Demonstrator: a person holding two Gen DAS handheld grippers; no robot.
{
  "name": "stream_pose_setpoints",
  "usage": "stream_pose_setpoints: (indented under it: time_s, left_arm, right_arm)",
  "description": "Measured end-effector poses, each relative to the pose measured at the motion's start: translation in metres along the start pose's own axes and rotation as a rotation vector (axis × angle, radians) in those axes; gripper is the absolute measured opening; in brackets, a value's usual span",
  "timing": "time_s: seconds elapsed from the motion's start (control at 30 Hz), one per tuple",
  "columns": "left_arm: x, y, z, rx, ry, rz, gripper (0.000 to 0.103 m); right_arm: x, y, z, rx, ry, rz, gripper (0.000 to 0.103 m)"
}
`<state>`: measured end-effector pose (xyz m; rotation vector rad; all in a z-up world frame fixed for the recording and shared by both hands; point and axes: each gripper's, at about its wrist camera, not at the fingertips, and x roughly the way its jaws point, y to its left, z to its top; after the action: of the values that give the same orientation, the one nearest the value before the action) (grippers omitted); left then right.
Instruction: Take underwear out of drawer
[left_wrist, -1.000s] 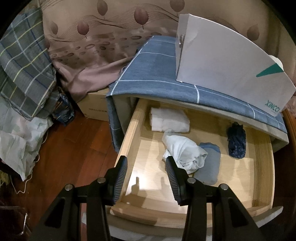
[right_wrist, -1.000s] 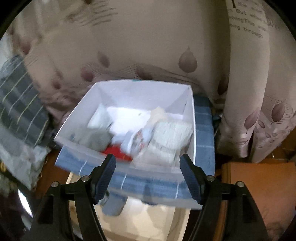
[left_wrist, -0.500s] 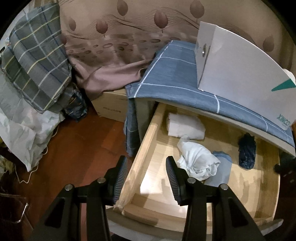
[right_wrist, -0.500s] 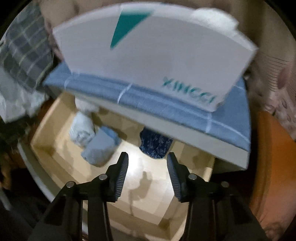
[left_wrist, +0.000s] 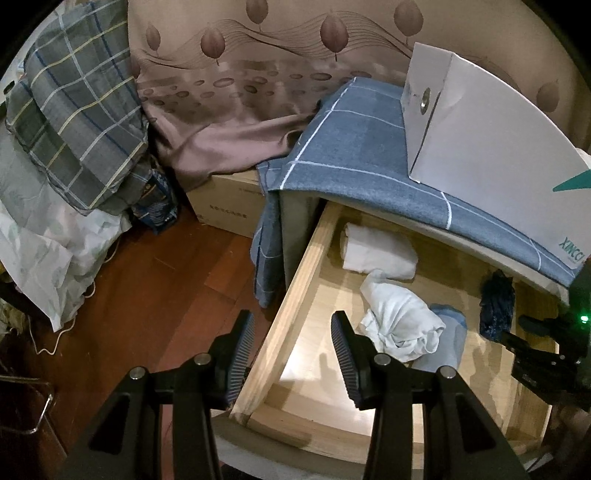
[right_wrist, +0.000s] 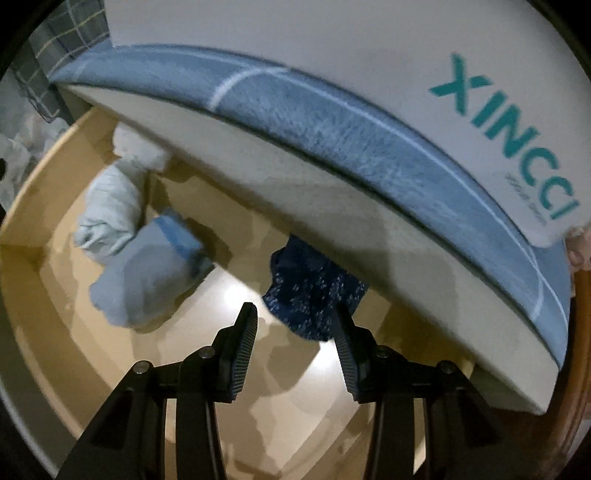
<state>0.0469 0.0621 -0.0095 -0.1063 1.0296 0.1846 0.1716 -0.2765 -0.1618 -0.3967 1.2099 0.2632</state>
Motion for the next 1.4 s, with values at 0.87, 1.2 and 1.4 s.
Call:
stream_pose_setpoints:
  time_s: [0.87, 1.2, 1.4]
  left_arm:
    - [0.002, -0.001, 0.000, -0.002, 0.005, -0.005, 0.044]
    - [0.001, -0.001, 0.001, 0.003, 0.004, -0.009, 0.044]
    - [0.001, -0.002, 0.001, 0.004, 0.005, -0.012, 0.044]
  right_arm:
    - [0.039, 0.010, 0.011, -0.062, 0.027, -0.014, 0.022]
    - [0.032, 0.008, 0.002, -0.015, 0.191, 0.092, 0.021]
    - [0.030, 0.011, -0.004, 0.000, 0.272, 0.112, 0.021]
